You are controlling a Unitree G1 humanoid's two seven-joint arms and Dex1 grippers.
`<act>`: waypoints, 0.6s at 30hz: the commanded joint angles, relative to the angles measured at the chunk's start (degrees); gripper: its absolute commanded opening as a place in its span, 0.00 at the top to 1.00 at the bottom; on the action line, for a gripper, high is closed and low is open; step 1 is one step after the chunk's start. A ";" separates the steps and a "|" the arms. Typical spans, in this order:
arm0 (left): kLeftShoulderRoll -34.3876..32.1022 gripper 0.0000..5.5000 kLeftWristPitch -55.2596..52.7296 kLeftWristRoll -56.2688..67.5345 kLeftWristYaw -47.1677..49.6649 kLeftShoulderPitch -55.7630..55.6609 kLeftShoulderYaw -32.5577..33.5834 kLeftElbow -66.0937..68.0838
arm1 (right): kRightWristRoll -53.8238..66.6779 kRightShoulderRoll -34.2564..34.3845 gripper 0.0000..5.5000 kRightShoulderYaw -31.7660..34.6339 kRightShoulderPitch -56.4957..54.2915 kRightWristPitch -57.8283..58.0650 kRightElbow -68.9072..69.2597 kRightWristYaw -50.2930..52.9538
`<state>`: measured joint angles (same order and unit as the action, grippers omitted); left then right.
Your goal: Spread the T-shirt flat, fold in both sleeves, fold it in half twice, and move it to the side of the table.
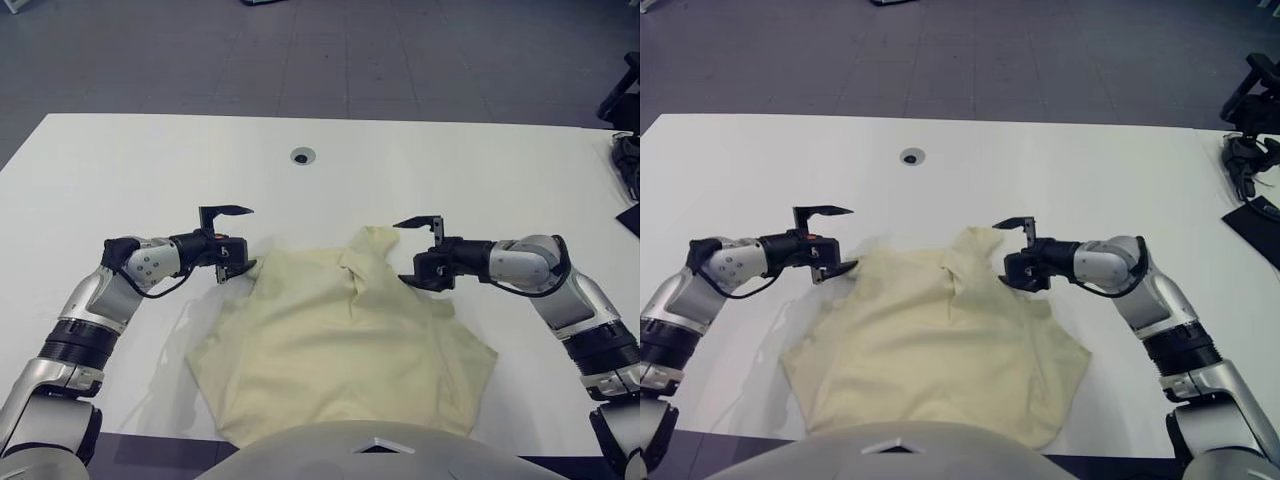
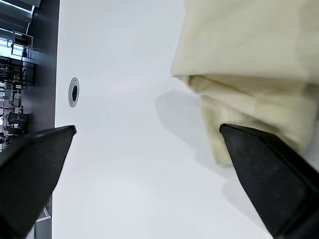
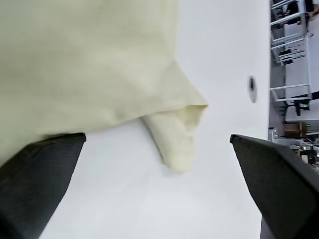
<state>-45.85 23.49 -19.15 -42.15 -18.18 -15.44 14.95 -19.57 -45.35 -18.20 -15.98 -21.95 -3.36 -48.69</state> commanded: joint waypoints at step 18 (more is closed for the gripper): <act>6.41 0.02 5.82 -10.64 10.15 -13.72 -6.83 21.15 | 4.57 -0.03 0.02 4.63 -1.65 1.91 8.01 2.09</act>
<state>-39.43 29.57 -28.01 -31.71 -32.29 -21.09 34.94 -17.34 -45.71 -14.69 -17.58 -20.91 1.15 -45.64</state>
